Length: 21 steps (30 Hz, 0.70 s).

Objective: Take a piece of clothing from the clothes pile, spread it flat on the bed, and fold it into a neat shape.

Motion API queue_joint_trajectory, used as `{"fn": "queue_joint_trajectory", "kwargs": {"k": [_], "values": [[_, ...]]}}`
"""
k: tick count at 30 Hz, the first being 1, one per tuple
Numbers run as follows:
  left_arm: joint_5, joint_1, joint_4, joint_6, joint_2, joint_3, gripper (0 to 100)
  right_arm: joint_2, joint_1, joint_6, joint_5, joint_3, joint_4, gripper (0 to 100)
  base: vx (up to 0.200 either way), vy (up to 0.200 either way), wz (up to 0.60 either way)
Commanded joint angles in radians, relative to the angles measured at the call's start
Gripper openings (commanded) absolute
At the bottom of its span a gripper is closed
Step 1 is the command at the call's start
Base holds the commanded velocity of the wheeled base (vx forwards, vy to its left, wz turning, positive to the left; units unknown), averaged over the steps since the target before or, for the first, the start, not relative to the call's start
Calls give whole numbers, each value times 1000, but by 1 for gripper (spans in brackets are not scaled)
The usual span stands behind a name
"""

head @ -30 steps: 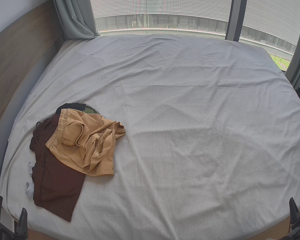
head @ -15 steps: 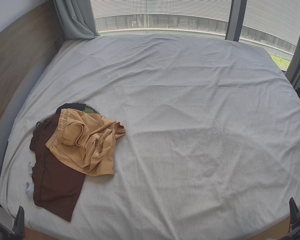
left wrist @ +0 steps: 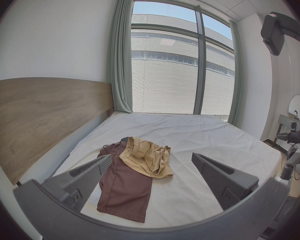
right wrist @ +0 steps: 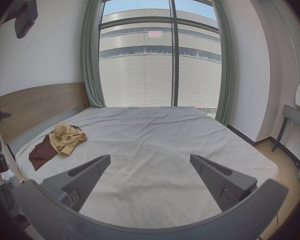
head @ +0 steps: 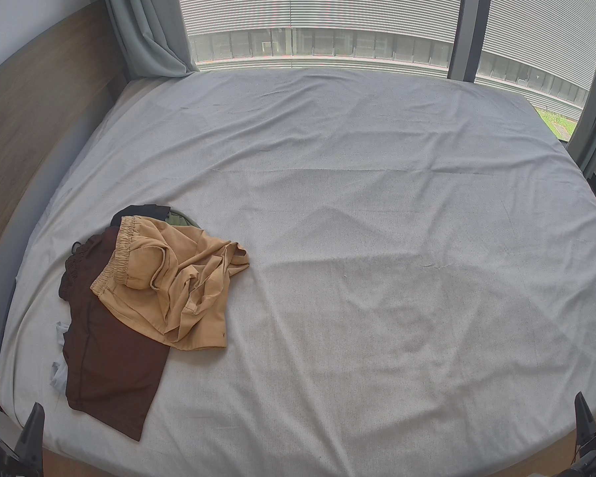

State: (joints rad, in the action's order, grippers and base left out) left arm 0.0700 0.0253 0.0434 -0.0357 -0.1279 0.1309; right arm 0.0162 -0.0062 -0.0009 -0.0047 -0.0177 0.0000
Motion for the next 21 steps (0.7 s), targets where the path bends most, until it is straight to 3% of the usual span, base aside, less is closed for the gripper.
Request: {"fn": "queue_joint_trajectory", "kwargs": {"k": [1, 21], "values": [[2, 5, 4, -4, -56, 15, 100, -16, 0, -1, 0, 15, 0, 100, 0, 0, 0], [28, 30, 6, -19, -220, 124, 100, -16, 0, -2, 0, 15, 0, 100, 0, 0, 0]]}}
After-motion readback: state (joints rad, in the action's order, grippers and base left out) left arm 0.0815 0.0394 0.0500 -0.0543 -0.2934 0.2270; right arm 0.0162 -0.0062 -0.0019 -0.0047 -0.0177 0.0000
